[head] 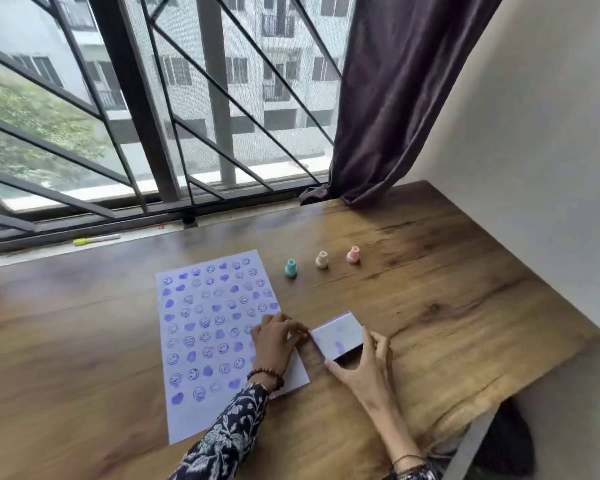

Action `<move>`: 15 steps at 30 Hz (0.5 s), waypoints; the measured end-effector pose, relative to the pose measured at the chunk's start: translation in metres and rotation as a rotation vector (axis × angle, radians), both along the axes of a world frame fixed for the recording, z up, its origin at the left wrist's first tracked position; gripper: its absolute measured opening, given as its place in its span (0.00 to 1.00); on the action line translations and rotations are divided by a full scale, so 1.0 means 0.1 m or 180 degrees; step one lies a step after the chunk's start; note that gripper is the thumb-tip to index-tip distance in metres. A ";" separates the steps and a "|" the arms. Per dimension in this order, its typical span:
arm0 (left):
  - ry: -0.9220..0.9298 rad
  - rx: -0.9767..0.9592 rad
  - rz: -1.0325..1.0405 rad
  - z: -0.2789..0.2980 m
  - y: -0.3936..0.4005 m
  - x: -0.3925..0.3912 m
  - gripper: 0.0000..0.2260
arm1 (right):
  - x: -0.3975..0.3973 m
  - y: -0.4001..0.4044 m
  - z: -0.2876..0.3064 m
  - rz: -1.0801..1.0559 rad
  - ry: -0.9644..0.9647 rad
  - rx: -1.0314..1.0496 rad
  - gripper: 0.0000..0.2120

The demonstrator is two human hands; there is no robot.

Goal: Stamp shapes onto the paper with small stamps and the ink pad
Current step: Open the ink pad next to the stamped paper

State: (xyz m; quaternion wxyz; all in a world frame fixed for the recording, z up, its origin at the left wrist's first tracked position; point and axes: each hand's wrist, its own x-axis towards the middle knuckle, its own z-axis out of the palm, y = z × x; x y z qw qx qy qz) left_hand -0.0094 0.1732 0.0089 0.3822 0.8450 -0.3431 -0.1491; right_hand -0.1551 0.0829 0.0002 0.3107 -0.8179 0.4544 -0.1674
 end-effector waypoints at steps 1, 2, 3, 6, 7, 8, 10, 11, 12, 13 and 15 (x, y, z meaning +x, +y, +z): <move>0.0012 0.0000 0.0024 0.00 0.00 0.00 0.04 | -0.01 -0.03 0.05 -0.0014 -0.0087 0.0209 0.43; 0.0006 0.0006 0.0044 0.00 -0.01 0.00 0.04 | -0.02 -0.09 0.07 0.0004 -0.0170 0.0486 0.41; -0.0012 0.0025 0.0057 0.00 -0.01 0.00 0.04 | -0.04 -0.16 0.13 0.0044 -0.0219 0.0765 0.39; -0.0097 0.0056 0.0053 0.00 -0.02 0.00 0.03 | -0.11 -0.44 0.32 -0.0013 -0.0720 0.1706 0.28; -0.0121 0.0051 0.0060 0.00 -0.03 0.00 0.03 | -0.14 -0.53 0.39 -0.0096 -0.0849 0.1953 0.23; -0.0158 0.0049 0.0066 0.00 -0.02 0.00 0.03 | -0.17 -0.63 0.44 -0.0177 -0.0984 0.2159 0.17; -0.0218 0.0047 0.0080 -0.02 -0.02 0.00 0.03 | -0.21 -0.80 0.46 -0.0351 -0.1108 0.2370 0.11; -0.0227 0.0044 0.0091 -0.03 -0.02 -0.01 0.03 | -0.24 -0.88 0.47 -0.0402 -0.1095 0.2399 0.09; -0.0220 0.0036 0.0107 -0.03 -0.01 -0.02 0.03 | -0.25 -0.94 0.46 -0.0442 -0.1073 0.2412 0.08; -0.0194 0.0011 0.0120 -0.03 0.01 -0.01 0.03 | -0.25 -0.99 0.46 -0.0486 -0.1035 0.2387 0.09; -0.0162 -0.0017 0.0098 -0.05 0.02 0.00 0.03 | -0.27 -1.06 0.44 -0.0567 -0.0904 0.2213 0.11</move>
